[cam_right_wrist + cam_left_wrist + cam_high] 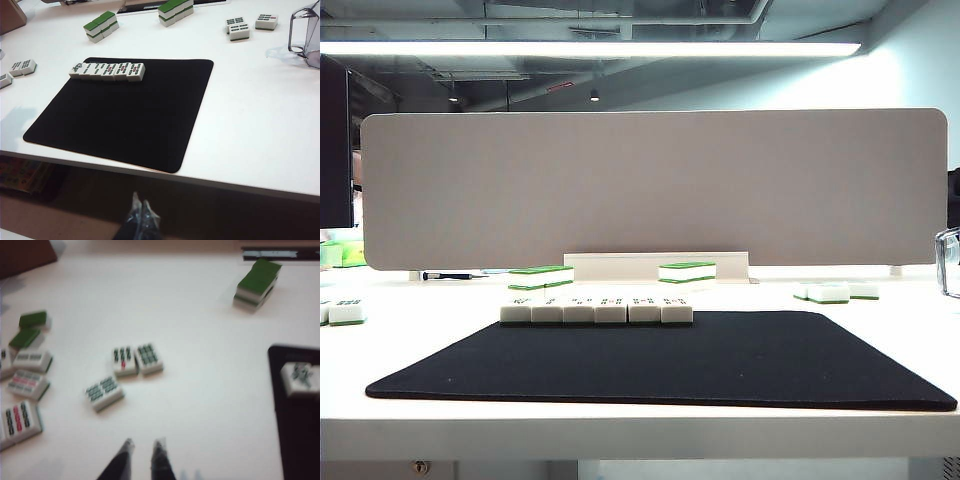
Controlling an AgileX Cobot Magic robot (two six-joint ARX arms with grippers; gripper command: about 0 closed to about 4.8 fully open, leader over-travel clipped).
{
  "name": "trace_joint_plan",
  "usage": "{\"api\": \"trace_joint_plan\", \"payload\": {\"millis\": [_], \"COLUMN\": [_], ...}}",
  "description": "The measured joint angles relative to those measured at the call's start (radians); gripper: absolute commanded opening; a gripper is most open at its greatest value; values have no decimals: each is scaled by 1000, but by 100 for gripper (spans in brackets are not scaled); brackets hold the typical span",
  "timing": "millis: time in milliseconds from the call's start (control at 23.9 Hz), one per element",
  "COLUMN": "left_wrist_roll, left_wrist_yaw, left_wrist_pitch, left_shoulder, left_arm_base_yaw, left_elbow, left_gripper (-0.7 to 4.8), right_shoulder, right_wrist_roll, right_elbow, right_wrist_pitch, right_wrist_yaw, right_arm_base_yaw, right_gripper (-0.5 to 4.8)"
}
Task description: Align six mahjong tiles in a row on the table.
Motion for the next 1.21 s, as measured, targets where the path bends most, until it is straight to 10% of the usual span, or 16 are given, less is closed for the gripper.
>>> {"api": "trace_joint_plan", "payload": {"millis": [418,1212], "left_wrist_roll": [-119,-42], "left_wrist_yaw": [22,168], "left_wrist_pitch": [212,113], "left_shoulder": [-489,-730], "left_arm_base_yaw": [151,213], "left_elbow": [-519,-562], "left_gripper": [52,52], "right_shoulder": [0,0], "right_wrist_roll": [0,0], "right_elbow": [0,0], "right_wrist_pitch": [0,0], "right_wrist_yaw": [0,0], "right_arm_base_yaw": [0,0], "right_gripper": [-1,-1]}}
